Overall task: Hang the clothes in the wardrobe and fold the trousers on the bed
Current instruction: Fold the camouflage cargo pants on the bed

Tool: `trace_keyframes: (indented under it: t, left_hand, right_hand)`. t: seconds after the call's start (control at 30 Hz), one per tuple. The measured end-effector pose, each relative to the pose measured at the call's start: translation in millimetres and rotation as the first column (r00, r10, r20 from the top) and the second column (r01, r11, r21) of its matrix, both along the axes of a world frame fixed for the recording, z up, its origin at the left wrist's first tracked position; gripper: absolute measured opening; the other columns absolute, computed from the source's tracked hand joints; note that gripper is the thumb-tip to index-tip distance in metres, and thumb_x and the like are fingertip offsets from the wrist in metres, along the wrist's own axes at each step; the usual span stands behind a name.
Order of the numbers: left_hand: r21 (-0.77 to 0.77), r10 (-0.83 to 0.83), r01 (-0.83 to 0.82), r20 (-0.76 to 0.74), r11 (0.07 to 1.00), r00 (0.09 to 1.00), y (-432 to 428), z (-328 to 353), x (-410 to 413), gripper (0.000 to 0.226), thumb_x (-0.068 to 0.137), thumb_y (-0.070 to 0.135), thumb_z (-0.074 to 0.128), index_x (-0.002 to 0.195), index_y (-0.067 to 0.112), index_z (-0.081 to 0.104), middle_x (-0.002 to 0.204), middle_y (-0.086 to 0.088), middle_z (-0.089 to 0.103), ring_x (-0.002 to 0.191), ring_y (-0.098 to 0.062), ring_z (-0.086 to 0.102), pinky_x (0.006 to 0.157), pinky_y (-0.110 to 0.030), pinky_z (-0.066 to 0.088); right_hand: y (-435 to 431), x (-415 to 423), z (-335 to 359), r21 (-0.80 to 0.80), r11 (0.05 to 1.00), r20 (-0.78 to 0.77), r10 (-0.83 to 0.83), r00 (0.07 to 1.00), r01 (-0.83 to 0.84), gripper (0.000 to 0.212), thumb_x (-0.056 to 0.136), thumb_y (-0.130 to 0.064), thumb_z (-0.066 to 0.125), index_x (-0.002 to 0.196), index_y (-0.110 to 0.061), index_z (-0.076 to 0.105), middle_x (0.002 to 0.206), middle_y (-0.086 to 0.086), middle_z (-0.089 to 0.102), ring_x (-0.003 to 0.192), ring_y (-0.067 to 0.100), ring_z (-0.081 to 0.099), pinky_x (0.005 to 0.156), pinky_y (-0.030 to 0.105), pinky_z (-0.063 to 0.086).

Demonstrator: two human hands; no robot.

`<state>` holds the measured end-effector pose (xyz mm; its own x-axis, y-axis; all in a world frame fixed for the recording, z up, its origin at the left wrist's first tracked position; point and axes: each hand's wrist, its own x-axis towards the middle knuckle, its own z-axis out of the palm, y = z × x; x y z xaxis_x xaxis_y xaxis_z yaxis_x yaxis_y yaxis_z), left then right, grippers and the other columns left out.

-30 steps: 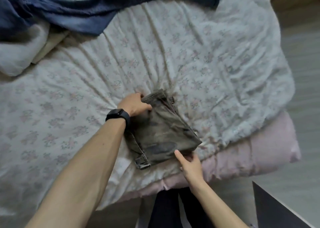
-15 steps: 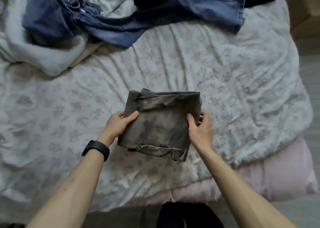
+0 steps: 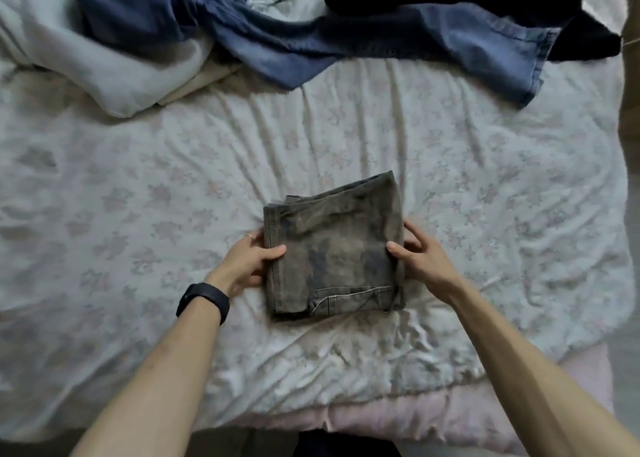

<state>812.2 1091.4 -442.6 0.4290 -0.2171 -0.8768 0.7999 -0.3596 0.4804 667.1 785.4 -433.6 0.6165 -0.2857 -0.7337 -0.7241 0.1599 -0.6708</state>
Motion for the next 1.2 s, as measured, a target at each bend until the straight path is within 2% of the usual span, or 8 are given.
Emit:
trace_keyframes:
  t: [0.1, 0.3, 0.4, 0.53, 0.77, 0.9, 1.03, 1.2]
  left_hand:
    - [-0.032, -0.036, 0.034, -0.052, 0.999, 0.998, 8, -6, 10, 0.055, 0.082, 0.014, 0.081, 0.128, 0.033, 0.058, 0.114, -0.002, 0.075, 0.098, -0.031, 0.074, 0.074, -0.051, 0.059]
    - [-0.084, -0.003, -0.004, -0.082, 0.996, 0.997, 8, -15, 10, 0.068, 0.076, 0.015, 0.083, 0.133, 0.04, 0.054, 0.124, -0.001, 0.071, 0.106, -0.035, 0.071, 0.075, -0.063, 0.055]
    - [-0.057, 0.009, -0.013, -0.08, 0.998, 0.997, 2, -14, 5, 0.068, 0.081, 0.009, 0.08, 0.133, 0.042, 0.052, 0.123, -0.003, 0.071, 0.104, -0.036, 0.071, 0.07, -0.062, 0.055]
    - [-0.038, -0.006, 0.004, -0.049, 0.999, 0.999, -8, 2, -3, 0.066, 0.087, 0.006, 0.075, 0.138, 0.039, 0.048, 0.125, -0.005, 0.07, 0.091, -0.033, 0.074, 0.066, -0.051, 0.059]
    - [0.012, 0.083, -0.083, 0.005, 0.996, 0.997, 3, 77, -51, 0.068, 0.09, 0.007, 0.074, 0.143, 0.036, 0.043, 0.108, -0.014, 0.075, 0.092, -0.034, 0.073, 0.071, -0.051, 0.059]
    - [0.005, 0.203, -0.204, 0.096, 0.979, 0.974, 7, 143, -104, 0.069, 0.088, 0.009, 0.076, 0.142, 0.037, 0.042, 0.105, -0.012, 0.076, 0.089, -0.031, 0.074, 0.069, -0.049, 0.059]
    - [0.008, 0.369, -0.381, 0.235, 0.924, 0.899, 7, 218, -171, 0.065, 0.086, 0.009, 0.078, 0.136, 0.038, 0.047, 0.102, -0.011, 0.077, 0.084, -0.029, 0.075, 0.064, -0.047, 0.059]
    - [-0.041, 0.534, -0.566, 0.395, 0.823, 0.748, 11, 299, -246, 0.064, 0.084, 0.008, 0.079, 0.133, 0.041, 0.051, 0.104, -0.011, 0.076, 0.092, -0.034, 0.074, 0.073, -0.059, 0.059]
  right_hand:
    - [-22, 8, 4, 0.216, 0.975, -0.055, 0.068, 0.996, -0.055, 0.061, 0.094, -0.006, 0.068, 0.142, -0.041, 0.051, 0.119, 0.012, 0.071, 0.104, 0.031, 0.072, 0.076, 0.058, 0.06]
    - [-33, 19, -8, 0.286, 0.945, -0.053, 0.182, 0.982, -0.16, 0.071, 0.092, 0.0, 0.068, 0.142, -0.047, 0.048, 0.118, 0.013, 0.071, 0.105, 0.037, 0.071, 0.073, 0.069, 0.056]
    - [-27, 5, -16, 0.176, 0.981, -0.066, 0.094, 0.993, -0.081, 0.066, 0.091, -0.002, 0.071, 0.139, -0.043, 0.052, 0.108, 0.007, 0.075, 0.101, 0.03, 0.073, 0.07, 0.062, 0.06]
    - [-15, -7, -14, 0.039, 0.999, -0.021, 0.024, 0.999, -0.023, 0.06, 0.093, -0.002, 0.068, 0.137, -0.04, 0.054, 0.093, 0.0, 0.078, 0.092, 0.019, 0.075, 0.061, 0.032, 0.061]
    - [-8, -34, 53, 0.018, 0.999, 0.059, 0.036, 0.998, -0.037, 0.058, 0.092, -0.015, 0.072, 0.137, -0.047, 0.053, 0.115, 0.005, 0.065, 0.095, 0.019, 0.071, 0.057, 0.046, 0.061]
    - [-21, -44, 120, -0.055, 0.977, 0.186, 0.212, 0.959, -0.205, 0.059, 0.092, -0.022, 0.073, 0.138, -0.051, 0.05, 0.117, 0.004, 0.065, 0.102, 0.025, 0.071, 0.071, 0.055, 0.062]
    - [-31, -49, 192, -0.129, 0.921, 0.315, 0.391, 0.865, -0.369, 0.06, 0.094, -0.02, 0.071, 0.136, -0.055, 0.049, 0.114, 0.0, 0.067, 0.107, 0.027, 0.069, 0.082, 0.056, 0.059]
    - [-21, -58, 266, -0.184, 0.838, 0.457, 0.536, 0.71, -0.514, 0.066, 0.096, -0.014, 0.068, 0.119, -0.073, 0.048, 0.111, -0.006, 0.067, 0.105, 0.025, 0.069, 0.076, 0.047, 0.062]
